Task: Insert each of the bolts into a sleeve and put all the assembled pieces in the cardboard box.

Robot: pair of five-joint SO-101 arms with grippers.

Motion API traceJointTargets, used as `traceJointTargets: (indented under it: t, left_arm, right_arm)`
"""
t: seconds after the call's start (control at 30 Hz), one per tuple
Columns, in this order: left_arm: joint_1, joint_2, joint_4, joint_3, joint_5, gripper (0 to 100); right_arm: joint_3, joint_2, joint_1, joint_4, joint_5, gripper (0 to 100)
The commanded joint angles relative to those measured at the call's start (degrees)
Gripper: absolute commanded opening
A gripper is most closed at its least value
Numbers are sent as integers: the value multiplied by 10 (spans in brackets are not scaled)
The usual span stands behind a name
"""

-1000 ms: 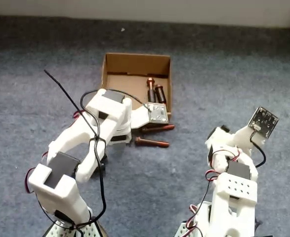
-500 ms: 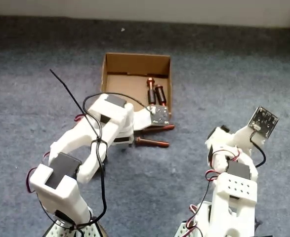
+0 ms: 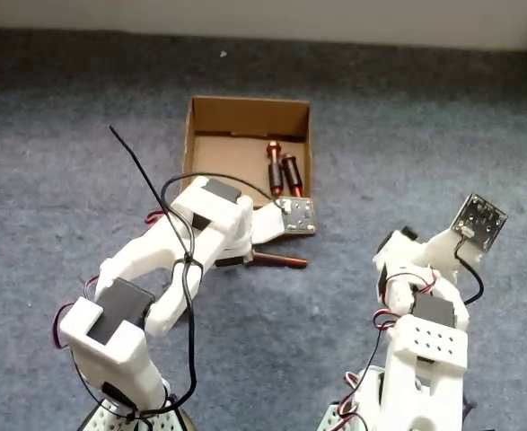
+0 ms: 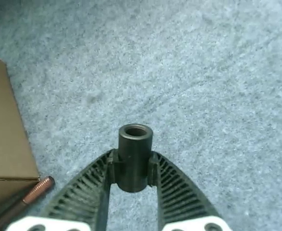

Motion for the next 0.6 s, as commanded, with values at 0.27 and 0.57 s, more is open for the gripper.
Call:
traceJointTargets:
  t: [0.27,0.57]
  left_arm:
    - [7,-364,17,140,126,5]
    - [7,-567,17,189,265,5]
  right_arm:
    - [-5,-15,-17,-8,6,4]
    - [-35,-15,-55,36,6,4]
